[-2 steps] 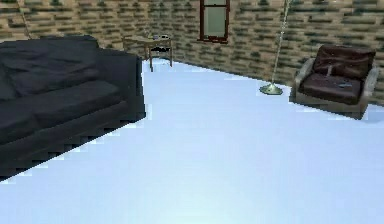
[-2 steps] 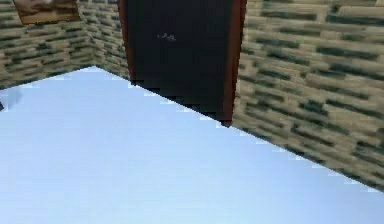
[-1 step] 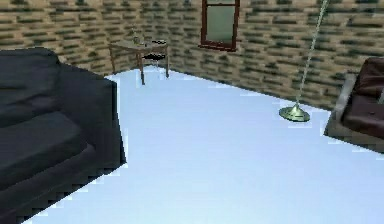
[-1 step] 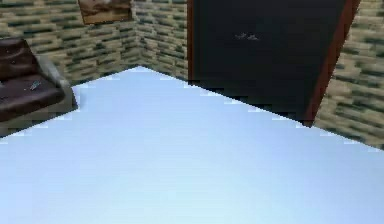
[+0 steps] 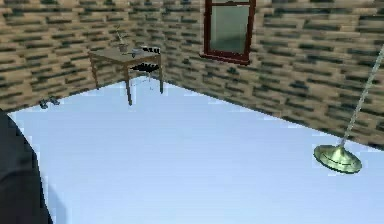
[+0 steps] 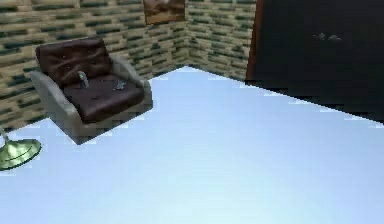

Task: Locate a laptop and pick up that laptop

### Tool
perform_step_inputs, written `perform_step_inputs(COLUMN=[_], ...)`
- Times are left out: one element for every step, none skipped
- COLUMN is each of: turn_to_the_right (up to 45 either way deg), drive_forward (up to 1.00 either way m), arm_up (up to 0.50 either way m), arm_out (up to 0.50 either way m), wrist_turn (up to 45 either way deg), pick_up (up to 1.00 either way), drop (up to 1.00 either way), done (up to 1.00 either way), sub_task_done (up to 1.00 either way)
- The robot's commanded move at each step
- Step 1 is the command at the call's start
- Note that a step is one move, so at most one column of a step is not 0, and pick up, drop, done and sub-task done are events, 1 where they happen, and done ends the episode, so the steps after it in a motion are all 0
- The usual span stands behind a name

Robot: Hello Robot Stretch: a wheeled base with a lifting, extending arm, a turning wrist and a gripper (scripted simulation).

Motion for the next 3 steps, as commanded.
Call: perform_step_inputs(turn_to_the_right=[0.0, -6.0, 0.0], drive_forward=[0.55, 0.00, 0.45], arm_up=[0.00, 0.00, 0.00], arm_out=[0.00, 0.00, 0.00], wrist_turn=[0.0, 0.0, 0.0], pick_up=[0.00, 0.00, 0.00], drop=[0.00, 0.00, 0.00], done=[0.00, 0.00, 0.00], sub_task_done=[0.00, 0.00, 0.00])
